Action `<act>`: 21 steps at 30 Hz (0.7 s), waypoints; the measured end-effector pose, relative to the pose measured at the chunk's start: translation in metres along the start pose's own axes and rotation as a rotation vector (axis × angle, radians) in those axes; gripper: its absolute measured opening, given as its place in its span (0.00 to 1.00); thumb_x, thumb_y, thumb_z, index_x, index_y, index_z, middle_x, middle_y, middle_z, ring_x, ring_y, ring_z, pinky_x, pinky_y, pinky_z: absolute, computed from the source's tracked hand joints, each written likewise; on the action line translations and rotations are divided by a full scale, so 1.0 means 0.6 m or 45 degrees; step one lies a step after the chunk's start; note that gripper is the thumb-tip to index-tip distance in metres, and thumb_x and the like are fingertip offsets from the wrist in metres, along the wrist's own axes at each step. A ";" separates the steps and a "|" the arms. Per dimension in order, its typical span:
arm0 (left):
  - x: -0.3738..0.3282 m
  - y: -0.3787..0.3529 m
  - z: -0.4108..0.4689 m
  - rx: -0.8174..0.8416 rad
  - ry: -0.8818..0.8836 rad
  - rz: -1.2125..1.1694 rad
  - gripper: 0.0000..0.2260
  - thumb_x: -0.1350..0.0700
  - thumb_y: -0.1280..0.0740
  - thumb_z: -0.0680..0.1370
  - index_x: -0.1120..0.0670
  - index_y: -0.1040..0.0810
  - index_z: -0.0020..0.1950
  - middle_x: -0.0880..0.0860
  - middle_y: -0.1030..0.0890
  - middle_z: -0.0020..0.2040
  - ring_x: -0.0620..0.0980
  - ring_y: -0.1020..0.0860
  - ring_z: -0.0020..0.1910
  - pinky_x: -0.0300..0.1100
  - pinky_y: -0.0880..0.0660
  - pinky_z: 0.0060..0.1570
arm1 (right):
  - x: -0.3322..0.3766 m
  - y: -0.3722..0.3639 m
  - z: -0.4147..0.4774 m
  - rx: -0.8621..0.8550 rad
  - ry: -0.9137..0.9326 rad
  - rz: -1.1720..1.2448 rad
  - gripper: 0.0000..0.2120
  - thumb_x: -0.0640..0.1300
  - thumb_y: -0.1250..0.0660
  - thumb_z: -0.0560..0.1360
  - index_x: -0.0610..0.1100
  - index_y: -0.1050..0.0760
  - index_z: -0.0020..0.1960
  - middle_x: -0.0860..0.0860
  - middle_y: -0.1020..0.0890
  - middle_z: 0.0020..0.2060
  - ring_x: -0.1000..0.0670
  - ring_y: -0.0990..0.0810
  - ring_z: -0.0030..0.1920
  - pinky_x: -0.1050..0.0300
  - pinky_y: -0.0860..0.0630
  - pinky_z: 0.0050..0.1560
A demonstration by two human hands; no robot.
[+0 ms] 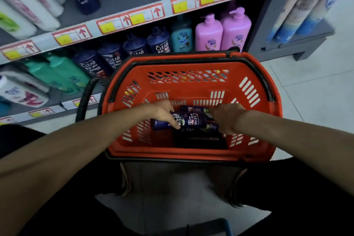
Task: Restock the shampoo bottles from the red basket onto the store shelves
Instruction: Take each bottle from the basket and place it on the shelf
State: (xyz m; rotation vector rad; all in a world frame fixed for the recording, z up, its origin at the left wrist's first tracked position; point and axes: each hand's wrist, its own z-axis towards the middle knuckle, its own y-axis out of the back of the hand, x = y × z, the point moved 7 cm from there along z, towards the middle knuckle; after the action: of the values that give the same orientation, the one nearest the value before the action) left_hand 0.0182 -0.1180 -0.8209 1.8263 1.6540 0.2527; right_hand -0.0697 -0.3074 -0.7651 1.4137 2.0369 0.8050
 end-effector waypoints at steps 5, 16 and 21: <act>0.011 0.094 -0.109 -0.192 -0.051 -0.379 0.36 0.35 0.21 0.67 0.56 0.19 0.68 0.52 0.19 0.68 0.53 0.22 0.66 0.46 0.26 0.67 | 0.004 0.108 0.001 -0.236 -0.198 0.505 0.38 0.56 0.30 0.78 0.39 0.42 0.77 0.41 0.22 0.63 0.38 0.20 0.62 0.47 0.22 0.61; -0.035 0.111 -0.206 -0.537 -0.200 -1.367 0.19 0.49 0.18 0.70 0.52 0.18 0.56 0.54 0.12 0.48 0.51 0.14 0.44 0.42 0.22 0.42 | 0.018 0.190 -0.029 -0.897 -0.180 2.134 0.40 0.49 0.23 0.62 0.50 0.32 0.71 0.49 0.15 0.55 0.47 0.16 0.55 0.46 0.22 0.63; -0.025 0.104 -0.199 -0.511 -0.247 -1.420 0.15 0.56 0.19 0.71 0.52 0.15 0.56 0.52 0.12 0.49 0.50 0.13 0.46 0.37 0.20 0.42 | 0.038 0.164 -0.031 -0.489 -0.126 2.596 0.09 0.35 0.30 0.75 0.38 0.19 0.55 0.41 0.12 0.48 0.45 0.13 0.45 0.52 0.15 0.46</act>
State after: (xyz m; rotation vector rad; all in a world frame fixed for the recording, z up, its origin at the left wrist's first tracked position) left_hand 0.0012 -0.0920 -0.6890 0.4604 2.0197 -0.0865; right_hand -0.0282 -0.2617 -0.6827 2.7486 -0.3727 1.4904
